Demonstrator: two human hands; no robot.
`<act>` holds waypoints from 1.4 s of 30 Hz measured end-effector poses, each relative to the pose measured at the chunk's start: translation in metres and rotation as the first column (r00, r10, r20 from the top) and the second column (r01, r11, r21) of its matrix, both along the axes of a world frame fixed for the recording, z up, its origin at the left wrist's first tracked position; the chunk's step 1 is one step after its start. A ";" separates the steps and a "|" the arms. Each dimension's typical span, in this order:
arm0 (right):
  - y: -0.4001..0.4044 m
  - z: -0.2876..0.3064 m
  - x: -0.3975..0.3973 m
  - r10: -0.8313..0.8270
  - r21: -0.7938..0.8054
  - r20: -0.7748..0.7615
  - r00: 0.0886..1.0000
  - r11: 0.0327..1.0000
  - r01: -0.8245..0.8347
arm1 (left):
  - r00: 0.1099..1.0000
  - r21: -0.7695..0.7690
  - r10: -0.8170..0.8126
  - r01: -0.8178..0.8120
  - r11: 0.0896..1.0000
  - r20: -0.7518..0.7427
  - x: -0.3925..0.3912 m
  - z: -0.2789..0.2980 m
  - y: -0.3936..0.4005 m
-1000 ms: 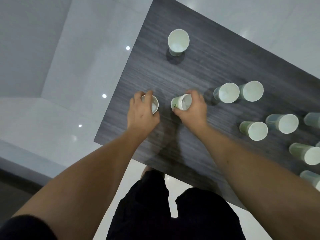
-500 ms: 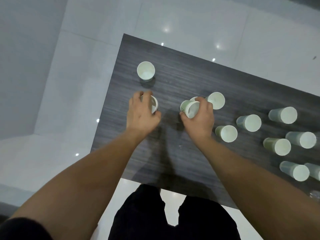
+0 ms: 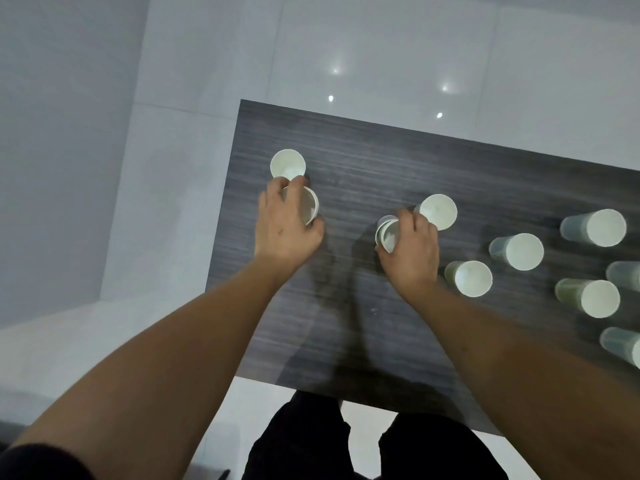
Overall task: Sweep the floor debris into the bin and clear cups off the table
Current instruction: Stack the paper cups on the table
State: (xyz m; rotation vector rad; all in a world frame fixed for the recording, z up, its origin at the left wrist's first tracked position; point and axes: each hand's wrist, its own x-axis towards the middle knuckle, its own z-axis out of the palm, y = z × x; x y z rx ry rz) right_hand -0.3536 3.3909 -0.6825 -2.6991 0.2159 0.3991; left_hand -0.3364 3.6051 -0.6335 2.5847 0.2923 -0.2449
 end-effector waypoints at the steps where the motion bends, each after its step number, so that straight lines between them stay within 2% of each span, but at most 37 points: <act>1: 0.002 -0.002 0.000 0.004 0.009 0.015 1.000 1.000 -0.004 | 1.000 0.012 0.008 -0.009 1.000 0.010 0.004 -0.001 0.004; 5: 0.013 -0.011 0.007 -0.018 0.071 0.004 1.000 0.997 0.018 | 0.999 0.071 0.039 -0.042 0.997 0.034 0.021 -0.007 0.018; 9: 0.019 -0.022 0.007 -0.033 0.071 -0.140 0.990 0.997 0.043 | 0.994 0.106 0.057 -0.067 0.992 0.094 0.033 -0.013 0.021; 13: 0.023 -0.027 0.001 -0.081 0.040 -0.137 0.987 0.995 0.087 | 0.991 0.102 0.063 -0.076 0.992 0.122 0.045 -0.022 0.024; 16: 0.024 -0.028 -0.003 -0.124 0.095 -0.128 0.984 0.986 0.136 | 0.996 0.085 0.014 -0.021 0.996 0.088 0.053 -0.036 0.028; 20: 0.020 -0.017 -0.010 -0.244 0.178 -0.023 0.969 0.953 0.245 | 0.999 0.058 0.043 -0.044 0.997 0.030 0.057 -0.051 0.028; 23: 0.016 -0.002 -0.008 -0.330 0.250 0.150 0.932 0.925 0.287 | 0.998 0.064 0.012 -0.008 0.998 -0.061 0.057 -0.057 0.024; 27: 0.004 0.011 0.008 -0.390 0.178 0.336 0.858 0.920 0.349 | 0.990 0.047 -0.007 0.013 0.999 -0.140 0.053 -0.061 0.019; 31: -0.007 0.013 0.017 -0.453 0.112 0.361 0.815 0.889 0.445 | 0.990 -0.012 -0.053 0.052 0.999 -0.130 0.045 -0.055 -0.003; 34: -0.016 0.008 0.020 -0.463 0.079 0.299 0.834 0.883 0.462 | 0.993 -0.056 -0.091 0.086 0.995 -0.081 0.043 -0.048 -0.030; 38: -0.030 -0.010 0.016 -0.356 -0.035 0.089 0.930 0.932 0.360 | 0.991 -0.102 -0.129 0.125 0.987 -0.027 0.045 -0.042 -0.063; 42: -0.038 -0.018 0.011 -0.287 0.056 -0.007 0.958 0.956 0.287 | 0.981 -0.101 -0.196 0.195 0.975 0.002 0.040 -0.039 -0.085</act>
